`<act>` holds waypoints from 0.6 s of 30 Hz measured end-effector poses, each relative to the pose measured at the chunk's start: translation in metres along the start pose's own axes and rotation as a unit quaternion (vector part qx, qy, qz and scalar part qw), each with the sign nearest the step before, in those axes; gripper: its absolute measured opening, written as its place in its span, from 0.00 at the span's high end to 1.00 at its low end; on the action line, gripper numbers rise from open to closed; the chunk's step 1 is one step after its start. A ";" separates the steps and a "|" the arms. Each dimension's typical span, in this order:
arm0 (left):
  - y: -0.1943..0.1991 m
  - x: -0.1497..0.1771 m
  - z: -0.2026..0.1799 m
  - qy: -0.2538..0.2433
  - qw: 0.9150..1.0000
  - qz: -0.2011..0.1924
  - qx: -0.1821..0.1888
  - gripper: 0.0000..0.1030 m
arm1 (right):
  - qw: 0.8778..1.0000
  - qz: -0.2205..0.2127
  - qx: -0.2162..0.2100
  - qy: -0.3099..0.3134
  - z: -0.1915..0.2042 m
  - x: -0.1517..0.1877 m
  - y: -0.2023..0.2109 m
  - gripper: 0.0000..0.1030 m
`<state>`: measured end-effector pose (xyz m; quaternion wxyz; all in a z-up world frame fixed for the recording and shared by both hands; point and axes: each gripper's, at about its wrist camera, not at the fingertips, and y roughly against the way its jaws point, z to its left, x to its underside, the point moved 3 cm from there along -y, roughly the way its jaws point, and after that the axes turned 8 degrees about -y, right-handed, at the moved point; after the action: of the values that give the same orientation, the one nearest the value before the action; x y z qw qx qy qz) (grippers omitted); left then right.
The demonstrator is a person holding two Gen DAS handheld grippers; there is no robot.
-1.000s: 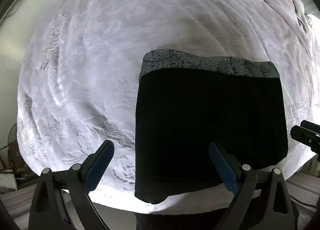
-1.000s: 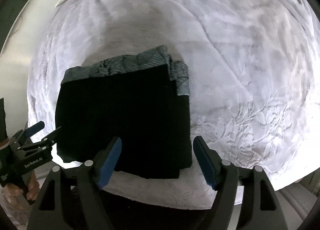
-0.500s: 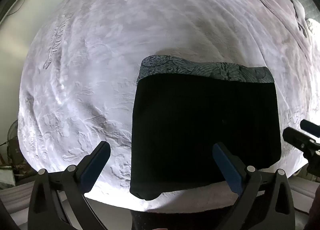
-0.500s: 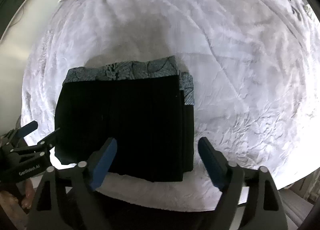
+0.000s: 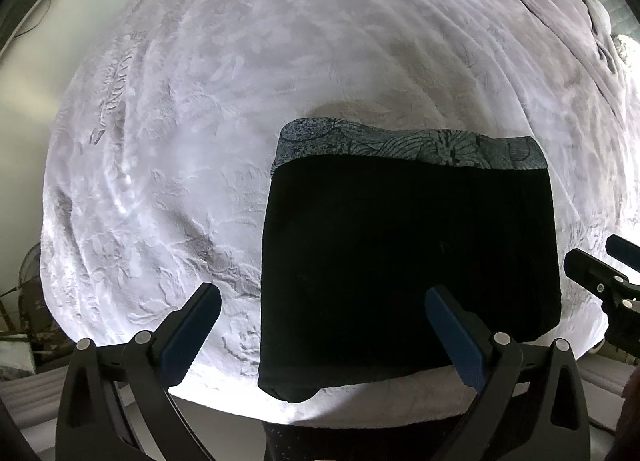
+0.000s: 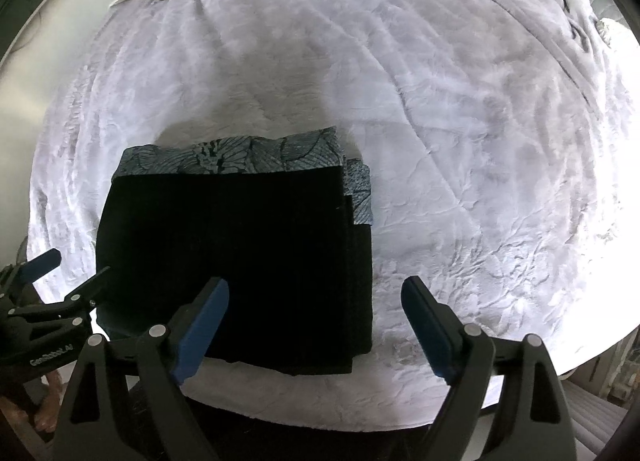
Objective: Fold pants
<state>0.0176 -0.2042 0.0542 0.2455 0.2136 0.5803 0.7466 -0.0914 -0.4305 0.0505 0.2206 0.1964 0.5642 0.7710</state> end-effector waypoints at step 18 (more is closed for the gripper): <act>0.007 -0.001 -0.005 -0.001 1.000 -0.011 -0.009 0.01 | 1.000 -0.010 0.019 0.018 0.005 0.002 0.006 0.12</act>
<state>0.0148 -0.2101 0.0601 0.2561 0.2053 0.5761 0.7486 -0.0908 -0.4269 0.0577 0.2146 0.1809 0.5848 0.7610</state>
